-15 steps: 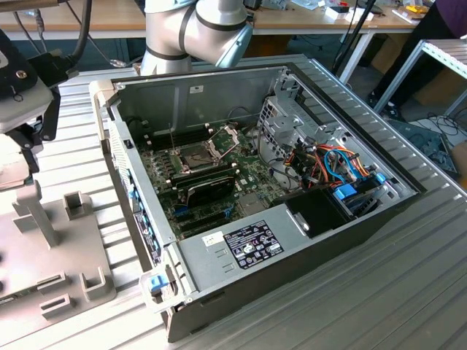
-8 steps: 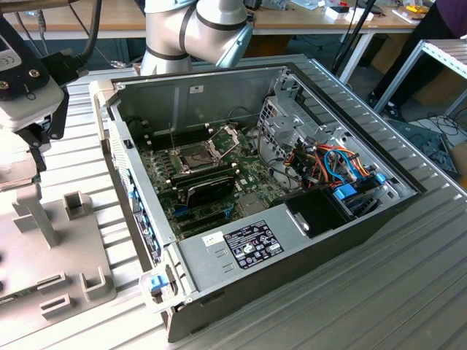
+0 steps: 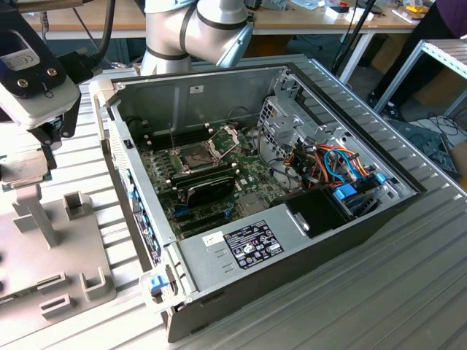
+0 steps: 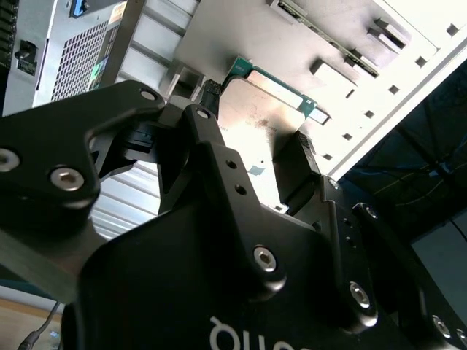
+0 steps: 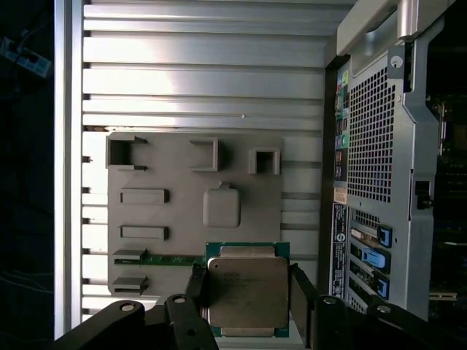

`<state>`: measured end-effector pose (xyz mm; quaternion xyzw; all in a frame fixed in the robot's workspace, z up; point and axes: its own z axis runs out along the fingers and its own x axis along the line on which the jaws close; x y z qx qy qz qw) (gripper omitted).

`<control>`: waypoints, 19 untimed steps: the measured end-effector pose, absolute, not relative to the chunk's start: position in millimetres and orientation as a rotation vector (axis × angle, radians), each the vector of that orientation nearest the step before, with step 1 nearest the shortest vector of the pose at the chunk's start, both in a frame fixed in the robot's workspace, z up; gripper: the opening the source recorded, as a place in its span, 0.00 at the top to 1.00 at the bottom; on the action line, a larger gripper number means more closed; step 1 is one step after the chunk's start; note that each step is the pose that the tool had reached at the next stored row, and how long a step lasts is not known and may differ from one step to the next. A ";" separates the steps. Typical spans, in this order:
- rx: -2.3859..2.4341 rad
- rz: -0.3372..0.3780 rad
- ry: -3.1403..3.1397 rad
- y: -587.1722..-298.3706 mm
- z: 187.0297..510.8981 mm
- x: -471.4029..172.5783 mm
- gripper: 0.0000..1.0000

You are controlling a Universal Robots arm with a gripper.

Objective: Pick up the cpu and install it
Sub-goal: 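Pick up the cpu and move it towards the insertion slot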

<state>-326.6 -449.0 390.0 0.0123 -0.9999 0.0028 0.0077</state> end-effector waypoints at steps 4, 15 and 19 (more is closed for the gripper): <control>0.038 0.009 -3.126 -449.0 390.0 -326.5 0.45; 0.038 0.009 -3.126 -449.0 390.0 -323.4 0.45; 0.038 0.009 -3.126 -449.0 390.0 -317.7 0.45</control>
